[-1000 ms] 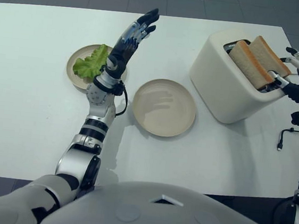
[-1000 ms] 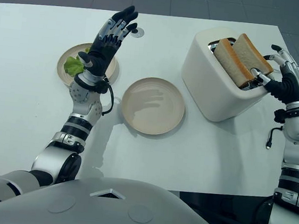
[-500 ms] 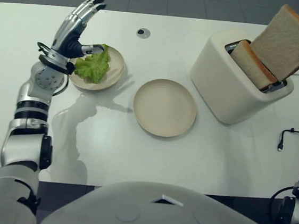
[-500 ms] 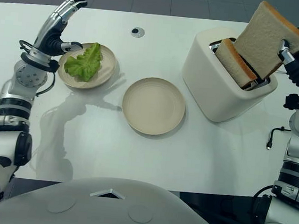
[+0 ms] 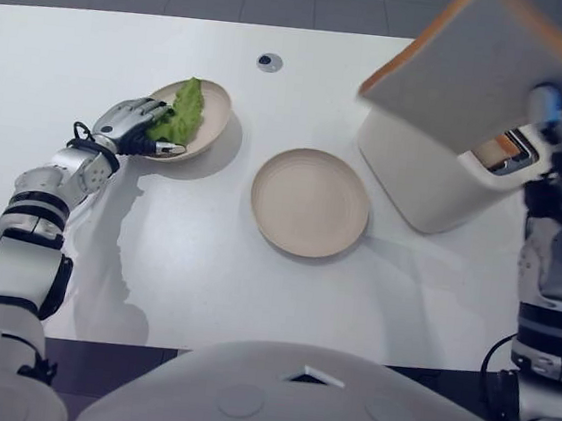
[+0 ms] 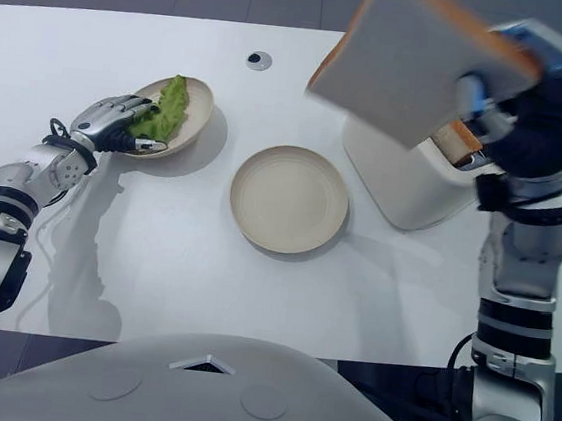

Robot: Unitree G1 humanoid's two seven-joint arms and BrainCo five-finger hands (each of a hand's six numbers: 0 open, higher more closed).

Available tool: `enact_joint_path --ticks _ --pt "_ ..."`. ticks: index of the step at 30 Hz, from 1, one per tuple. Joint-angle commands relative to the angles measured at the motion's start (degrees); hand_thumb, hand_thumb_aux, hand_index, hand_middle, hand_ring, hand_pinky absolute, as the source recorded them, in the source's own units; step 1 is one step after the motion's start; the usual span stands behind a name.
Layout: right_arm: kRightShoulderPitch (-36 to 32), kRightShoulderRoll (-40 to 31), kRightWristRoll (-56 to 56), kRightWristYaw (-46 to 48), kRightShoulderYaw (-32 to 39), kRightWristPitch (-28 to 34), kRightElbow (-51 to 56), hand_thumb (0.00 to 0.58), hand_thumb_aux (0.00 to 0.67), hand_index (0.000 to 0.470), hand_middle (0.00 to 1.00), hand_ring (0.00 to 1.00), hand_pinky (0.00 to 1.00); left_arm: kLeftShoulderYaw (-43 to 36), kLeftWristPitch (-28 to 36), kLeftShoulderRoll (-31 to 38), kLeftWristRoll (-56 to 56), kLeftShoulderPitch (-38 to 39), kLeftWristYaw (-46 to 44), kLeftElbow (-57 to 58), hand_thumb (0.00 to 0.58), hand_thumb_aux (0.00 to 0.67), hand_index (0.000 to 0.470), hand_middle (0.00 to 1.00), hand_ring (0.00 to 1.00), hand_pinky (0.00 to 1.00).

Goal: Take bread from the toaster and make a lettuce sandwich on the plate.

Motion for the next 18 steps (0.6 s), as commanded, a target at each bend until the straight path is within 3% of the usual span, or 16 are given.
enact_joint_path --ticks 1,3,8,13,18 --pt "1.29 1.39 -7.61 5.37 7.95 4.1 5.78 0.58 0.67 0.47 1.0 1.0 1.0 -3.18 -1.11 -0.07 -1.34 0.39 -1.35 -0.08 0.568 0.573 0.402 0.0 0.0 0.0" --pt "1.81 2.07 -13.14 6.58 11.56 5.79 9.8 0.58 0.67 0.47 1.0 1.0 1.0 -3.97 -1.75 0.3 -2.01 0.09 -0.05 -1.53 0.58 0.67 0.47 0.0 0.0 0.0" --pt "1.77 3.67 -20.71 7.0 15.53 9.53 15.54 0.58 0.67 0.47 1.0 1.0 1.0 -4.59 -2.78 1.25 -3.27 -0.24 3.56 -5.03 0.58 0.67 0.47 0.0 0.0 0.0" --pt "-2.18 5.48 -31.36 0.56 16.76 16.7 24.53 0.58 0.67 0.47 1.0 1.0 1.0 -4.5 -4.22 1.31 -4.63 0.18 5.63 -7.76 0.58 0.67 0.47 0.0 0.0 0.0" --pt "-3.28 7.2 -35.82 -0.31 20.84 16.9 24.79 0.58 0.67 0.47 1.0 1.0 1.0 -3.64 -9.99 0.69 -9.05 1.41 4.15 -11.61 0.58 0.67 0.47 0.0 0.0 0.0"
